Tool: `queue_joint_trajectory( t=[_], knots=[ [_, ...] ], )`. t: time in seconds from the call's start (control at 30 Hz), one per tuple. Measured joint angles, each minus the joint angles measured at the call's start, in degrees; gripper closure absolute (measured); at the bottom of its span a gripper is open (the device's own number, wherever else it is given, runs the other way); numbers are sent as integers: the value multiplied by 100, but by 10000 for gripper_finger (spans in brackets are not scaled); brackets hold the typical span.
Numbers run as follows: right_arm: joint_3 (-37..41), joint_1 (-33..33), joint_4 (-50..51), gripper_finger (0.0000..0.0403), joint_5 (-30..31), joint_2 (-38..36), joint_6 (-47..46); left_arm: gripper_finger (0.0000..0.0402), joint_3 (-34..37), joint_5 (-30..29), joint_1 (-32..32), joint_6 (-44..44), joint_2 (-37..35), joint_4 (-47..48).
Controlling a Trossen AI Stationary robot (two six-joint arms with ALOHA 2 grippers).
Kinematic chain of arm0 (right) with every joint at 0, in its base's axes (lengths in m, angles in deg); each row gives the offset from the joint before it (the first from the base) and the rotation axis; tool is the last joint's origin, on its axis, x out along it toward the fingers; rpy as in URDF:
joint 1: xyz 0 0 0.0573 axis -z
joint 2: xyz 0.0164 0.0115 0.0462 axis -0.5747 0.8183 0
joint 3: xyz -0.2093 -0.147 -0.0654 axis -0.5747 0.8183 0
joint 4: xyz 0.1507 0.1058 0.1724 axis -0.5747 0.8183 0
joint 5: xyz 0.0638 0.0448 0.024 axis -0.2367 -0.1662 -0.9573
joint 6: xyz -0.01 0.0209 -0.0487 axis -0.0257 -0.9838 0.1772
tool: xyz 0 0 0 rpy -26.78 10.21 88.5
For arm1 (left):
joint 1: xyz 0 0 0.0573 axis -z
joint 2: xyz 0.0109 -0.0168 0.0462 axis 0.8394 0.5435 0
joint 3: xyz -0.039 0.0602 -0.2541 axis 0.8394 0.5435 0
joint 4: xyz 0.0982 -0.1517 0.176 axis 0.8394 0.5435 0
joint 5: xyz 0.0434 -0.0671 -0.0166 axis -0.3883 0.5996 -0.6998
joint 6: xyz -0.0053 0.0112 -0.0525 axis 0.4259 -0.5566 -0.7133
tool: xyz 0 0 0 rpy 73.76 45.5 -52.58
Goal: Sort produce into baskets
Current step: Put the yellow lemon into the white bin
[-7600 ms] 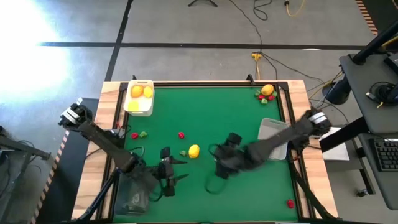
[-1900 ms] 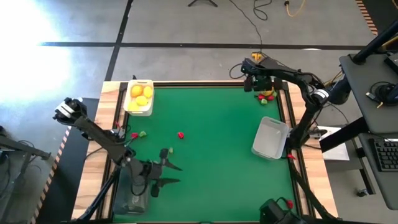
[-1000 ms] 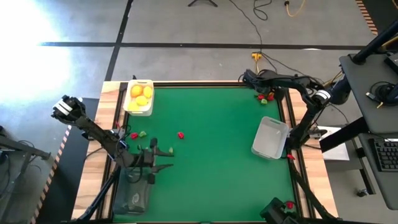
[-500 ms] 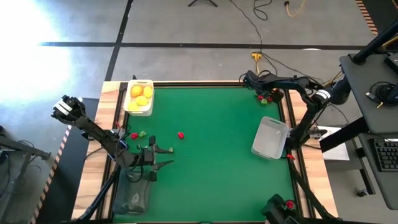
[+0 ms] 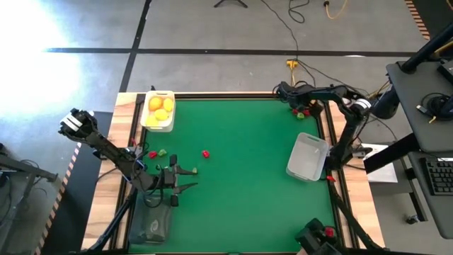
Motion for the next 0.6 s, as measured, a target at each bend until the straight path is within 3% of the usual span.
queue_joint_trajectory(
  t=[0.33,0.6],
  knots=[
    [-312,21,570,106,66,306,-429,256,0,-4,0,43,0,11],
    [-291,-46,392,161,66,300,-107,261,210,-4,215,121,-135,79]
  ],
)
